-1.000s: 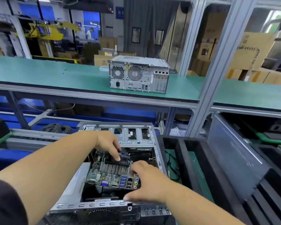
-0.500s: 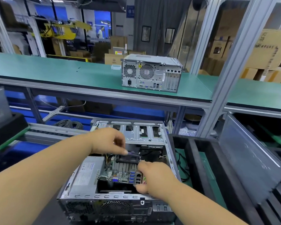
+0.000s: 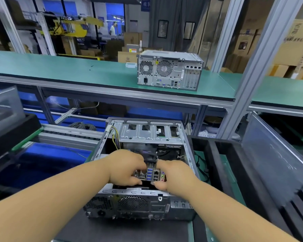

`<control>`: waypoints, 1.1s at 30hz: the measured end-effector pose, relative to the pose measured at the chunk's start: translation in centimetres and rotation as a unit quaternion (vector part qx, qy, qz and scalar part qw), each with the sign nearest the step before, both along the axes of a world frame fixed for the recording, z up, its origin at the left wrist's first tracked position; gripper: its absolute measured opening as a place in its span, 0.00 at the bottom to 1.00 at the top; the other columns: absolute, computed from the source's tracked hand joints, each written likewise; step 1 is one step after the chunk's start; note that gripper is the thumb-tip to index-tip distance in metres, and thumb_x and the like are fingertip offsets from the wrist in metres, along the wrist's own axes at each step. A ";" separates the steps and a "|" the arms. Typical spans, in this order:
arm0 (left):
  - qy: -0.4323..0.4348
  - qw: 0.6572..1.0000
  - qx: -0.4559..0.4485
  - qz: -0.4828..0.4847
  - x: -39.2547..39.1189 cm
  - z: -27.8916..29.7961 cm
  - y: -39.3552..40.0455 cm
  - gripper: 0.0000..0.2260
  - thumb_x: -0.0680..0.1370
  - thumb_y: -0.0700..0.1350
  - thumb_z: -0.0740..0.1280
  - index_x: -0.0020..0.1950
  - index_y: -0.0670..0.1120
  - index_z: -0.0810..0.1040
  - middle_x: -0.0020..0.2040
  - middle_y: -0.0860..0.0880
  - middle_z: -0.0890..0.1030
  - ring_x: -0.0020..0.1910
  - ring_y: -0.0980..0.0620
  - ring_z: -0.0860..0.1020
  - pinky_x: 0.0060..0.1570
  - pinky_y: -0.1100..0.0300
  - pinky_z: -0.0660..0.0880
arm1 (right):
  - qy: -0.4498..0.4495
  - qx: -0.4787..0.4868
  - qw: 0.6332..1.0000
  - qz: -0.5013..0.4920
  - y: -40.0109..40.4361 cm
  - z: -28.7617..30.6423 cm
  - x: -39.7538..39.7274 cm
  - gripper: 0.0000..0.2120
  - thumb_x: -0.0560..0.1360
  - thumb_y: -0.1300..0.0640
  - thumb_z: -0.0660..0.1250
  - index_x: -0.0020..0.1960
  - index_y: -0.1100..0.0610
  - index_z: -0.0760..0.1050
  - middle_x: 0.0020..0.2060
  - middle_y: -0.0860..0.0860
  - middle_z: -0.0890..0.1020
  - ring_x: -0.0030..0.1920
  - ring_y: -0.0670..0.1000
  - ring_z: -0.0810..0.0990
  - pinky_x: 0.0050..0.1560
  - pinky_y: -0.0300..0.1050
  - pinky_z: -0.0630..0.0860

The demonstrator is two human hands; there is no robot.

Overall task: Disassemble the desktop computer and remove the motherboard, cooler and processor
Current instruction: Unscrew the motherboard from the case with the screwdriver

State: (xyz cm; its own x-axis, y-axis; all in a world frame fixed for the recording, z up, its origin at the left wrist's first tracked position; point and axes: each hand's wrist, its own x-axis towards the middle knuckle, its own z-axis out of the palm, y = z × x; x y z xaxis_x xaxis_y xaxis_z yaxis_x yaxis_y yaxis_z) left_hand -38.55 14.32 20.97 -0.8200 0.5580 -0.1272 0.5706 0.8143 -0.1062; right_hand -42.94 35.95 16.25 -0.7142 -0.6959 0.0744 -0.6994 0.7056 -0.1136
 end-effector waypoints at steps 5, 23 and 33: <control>0.025 0.992 -0.116 -0.032 1.1 0.0 0.8 0.15 0.80 0.54 0.56 0.56 0.50 0.78 0.53 0.51 0.77 0.48 0.47 0.78 0.44 0.52 0.76 | -0.058 -0.027 0.998 0.003 2.3 0.6 -0.3 0.33 0.70 0.30 0.65 0.68 0.48 0.71 0.61 0.46 0.79 0.60 0.50 0.77 0.63 0.50 0.69; 0.181 0.973 -0.099 -0.107 -0.9 1.6 0.4 0.12 0.82 0.48 0.54 0.56 0.48 0.76 0.53 0.50 0.78 0.49 0.47 0.77 0.52 0.54 0.72 | -0.085 -0.130 0.981 -0.119 5.8 -0.1 -0.3 0.12 0.81 0.45 0.56 0.60 0.40 0.75 0.58 0.38 0.76 0.63 0.45 0.69 0.63 0.48 0.57; 0.211 0.972 -0.048 -0.088 0.6 2.9 -2.9 0.03 0.74 0.49 0.71 0.45 0.51 0.80 0.41 0.54 0.80 0.36 0.52 0.79 0.42 0.59 0.77 | -0.160 -0.127 0.968 -0.148 4.7 1.7 -0.3 0.13 0.80 0.40 0.55 0.57 0.39 0.76 0.53 0.39 0.78 0.57 0.48 0.71 0.62 0.48 0.56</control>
